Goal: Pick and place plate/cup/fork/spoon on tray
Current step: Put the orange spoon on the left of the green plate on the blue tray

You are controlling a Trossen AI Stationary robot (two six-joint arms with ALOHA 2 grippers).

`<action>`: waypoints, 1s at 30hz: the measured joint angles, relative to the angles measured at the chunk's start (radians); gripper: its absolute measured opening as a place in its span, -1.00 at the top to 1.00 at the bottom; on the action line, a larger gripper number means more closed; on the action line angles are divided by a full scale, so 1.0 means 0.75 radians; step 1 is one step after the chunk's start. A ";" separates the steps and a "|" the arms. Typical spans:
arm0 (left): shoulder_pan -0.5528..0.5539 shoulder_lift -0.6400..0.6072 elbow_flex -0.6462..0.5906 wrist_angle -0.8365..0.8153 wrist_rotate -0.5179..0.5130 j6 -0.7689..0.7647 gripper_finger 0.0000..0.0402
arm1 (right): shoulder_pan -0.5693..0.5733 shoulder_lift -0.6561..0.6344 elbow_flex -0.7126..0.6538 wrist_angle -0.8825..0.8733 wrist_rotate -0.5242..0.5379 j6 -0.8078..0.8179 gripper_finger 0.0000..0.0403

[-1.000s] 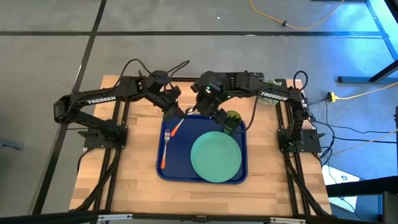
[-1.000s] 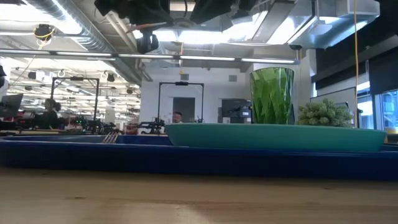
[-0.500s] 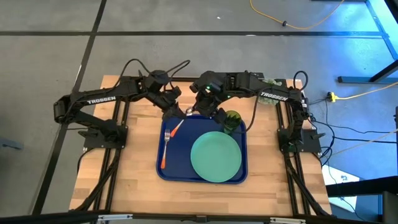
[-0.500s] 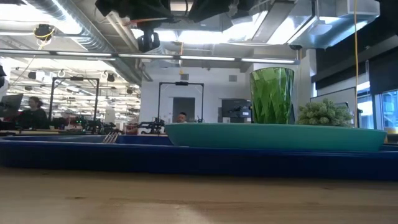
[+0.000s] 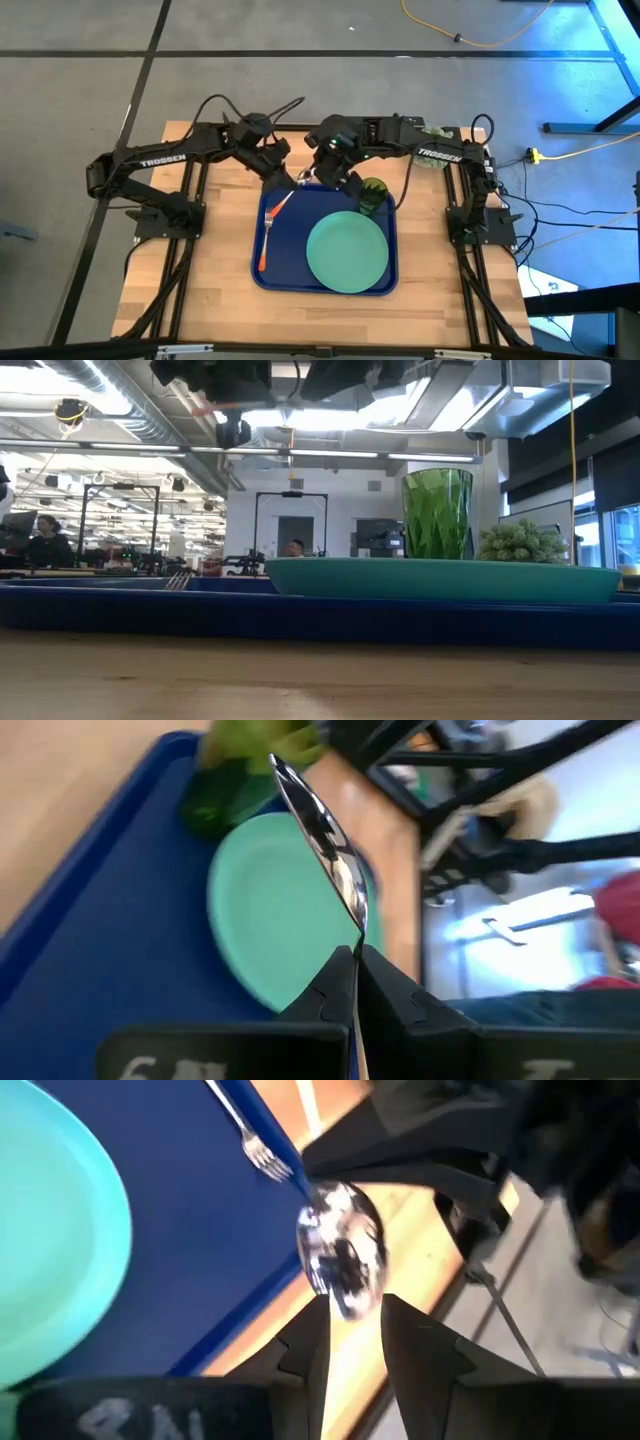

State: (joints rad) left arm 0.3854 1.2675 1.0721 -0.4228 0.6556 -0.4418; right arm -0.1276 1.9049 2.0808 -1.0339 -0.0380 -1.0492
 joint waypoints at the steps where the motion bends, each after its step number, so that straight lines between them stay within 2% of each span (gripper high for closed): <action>1: -0.008 0.000 0.000 -0.026 -0.039 0.006 0.99 | 0.000 0.000 0.000 0.000 0.025 0.000 0.53; 5: -0.049 -0.001 0.000 -0.145 -0.216 0.014 0.99 | 0.000 0.000 0.000 0.000 0.107 0.000 0.53; 9: -0.126 0.000 0.000 -0.330 -0.444 0.002 0.99 | 0.000 0.000 0.000 0.001 0.121 0.023 0.53; 16: -0.318 0.011 0.000 -0.585 -0.806 -0.290 0.99 | 0.000 0.000 0.001 0.012 0.120 0.035 0.53; 23: -0.548 0.169 0.001 -0.618 -0.972 -0.616 1.00 | 0.000 0.000 0.001 0.038 0.121 0.090 0.53; 30: -0.663 0.411 0.000 -0.599 -0.986 -0.869 1.00 | 0.000 0.000 0.001 0.040 0.121 0.101 0.53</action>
State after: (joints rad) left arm -0.1119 1.5761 1.0721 -0.8719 -0.0837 -1.0939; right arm -0.1276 1.9049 2.0811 -1.0042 0.0528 -0.9737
